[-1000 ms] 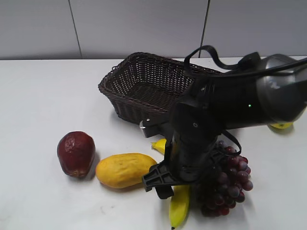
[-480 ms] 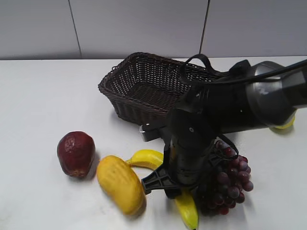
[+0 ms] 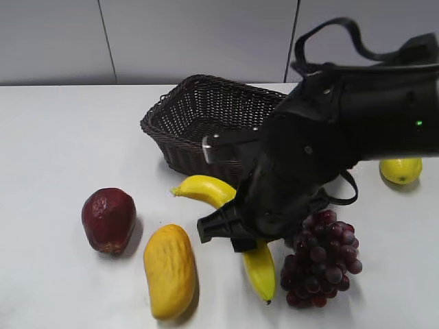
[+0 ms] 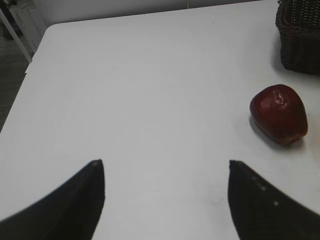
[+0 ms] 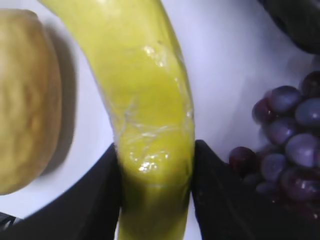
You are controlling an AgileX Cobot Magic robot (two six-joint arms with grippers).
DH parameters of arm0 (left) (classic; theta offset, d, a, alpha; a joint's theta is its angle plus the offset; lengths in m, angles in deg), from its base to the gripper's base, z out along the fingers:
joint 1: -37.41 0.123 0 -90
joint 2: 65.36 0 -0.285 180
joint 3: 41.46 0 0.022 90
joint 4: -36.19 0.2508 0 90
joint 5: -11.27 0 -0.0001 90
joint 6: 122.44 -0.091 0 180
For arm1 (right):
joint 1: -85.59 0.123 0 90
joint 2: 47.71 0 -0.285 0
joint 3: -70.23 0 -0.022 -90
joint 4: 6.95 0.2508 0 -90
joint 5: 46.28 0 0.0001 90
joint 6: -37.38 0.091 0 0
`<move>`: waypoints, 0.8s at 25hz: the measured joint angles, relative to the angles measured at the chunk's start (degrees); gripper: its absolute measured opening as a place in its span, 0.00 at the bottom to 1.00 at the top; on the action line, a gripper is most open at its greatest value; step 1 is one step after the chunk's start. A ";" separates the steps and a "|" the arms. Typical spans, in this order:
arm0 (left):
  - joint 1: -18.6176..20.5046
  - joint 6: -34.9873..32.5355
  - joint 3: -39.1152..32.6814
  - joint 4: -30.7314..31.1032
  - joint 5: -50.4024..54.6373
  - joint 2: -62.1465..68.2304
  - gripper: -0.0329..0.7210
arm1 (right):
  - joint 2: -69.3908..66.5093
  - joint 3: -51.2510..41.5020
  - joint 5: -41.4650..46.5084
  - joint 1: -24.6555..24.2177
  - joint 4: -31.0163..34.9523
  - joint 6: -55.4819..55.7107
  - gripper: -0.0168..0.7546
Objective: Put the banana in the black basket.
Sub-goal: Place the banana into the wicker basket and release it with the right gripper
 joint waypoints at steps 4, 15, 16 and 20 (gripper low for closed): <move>0.00 0.00 0.00 0.00 0.00 0.00 0.80 | 3.87 0.26 0.65 0.00 -2.92 0.19 0.42; 0.00 0.00 0.00 0.00 0.00 0.00 0.80 | 5.25 15.05 15.70 -1.61 -16.09 -12.31 0.42; 0.00 0.00 0.00 0.00 0.00 0.00 0.80 | 5.25 16.62 15.87 -2.45 -16.09 -13.77 0.42; 0.00 0.00 0.00 0.00 0.00 0.00 0.80 | 5.25 21.21 14.84 -8.03 -15.65 -20.74 0.42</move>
